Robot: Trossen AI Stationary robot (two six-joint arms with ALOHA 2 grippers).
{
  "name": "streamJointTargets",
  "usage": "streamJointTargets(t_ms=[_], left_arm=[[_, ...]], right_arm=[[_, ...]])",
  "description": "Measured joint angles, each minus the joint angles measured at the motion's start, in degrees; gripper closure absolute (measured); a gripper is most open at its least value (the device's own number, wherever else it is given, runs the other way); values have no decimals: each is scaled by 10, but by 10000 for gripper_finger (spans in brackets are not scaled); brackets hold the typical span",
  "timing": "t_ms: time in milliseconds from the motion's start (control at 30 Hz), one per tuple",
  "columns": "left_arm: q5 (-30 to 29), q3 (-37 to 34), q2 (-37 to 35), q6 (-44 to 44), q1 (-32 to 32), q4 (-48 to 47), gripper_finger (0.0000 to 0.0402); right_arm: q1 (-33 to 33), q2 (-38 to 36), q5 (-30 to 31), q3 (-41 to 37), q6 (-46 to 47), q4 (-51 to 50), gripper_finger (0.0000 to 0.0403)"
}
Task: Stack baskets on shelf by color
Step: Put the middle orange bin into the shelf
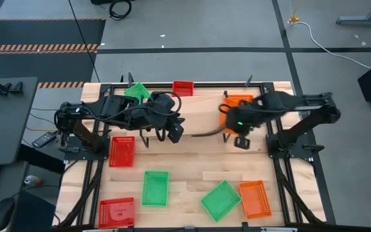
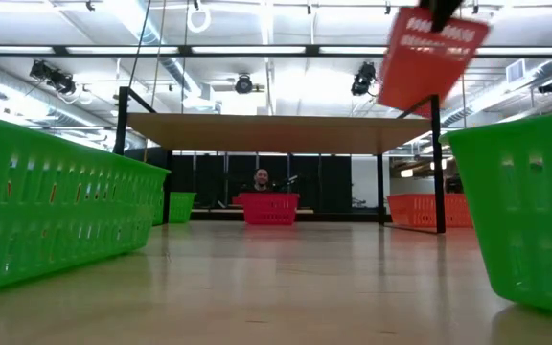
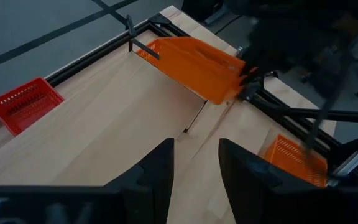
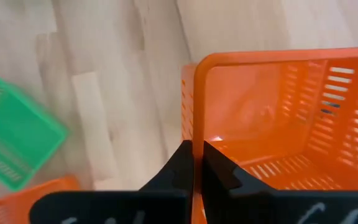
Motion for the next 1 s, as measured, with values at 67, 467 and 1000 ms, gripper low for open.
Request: streamJointTargets(t_ms=[67, 467, 1000], left_arm=[[0, 0, 0, 0, 0, -1, 269], [0, 0, -15, 7, 0, -28, 269], [2, 0, -33, 8, 0, -65, 269]], right_arm=[[-16, 31, -3, 27, -47, -5, 387], [-82, 148, -34, 127, -194, -27, 386], [-106, 180, -76, 126, -186, -29, 339]])
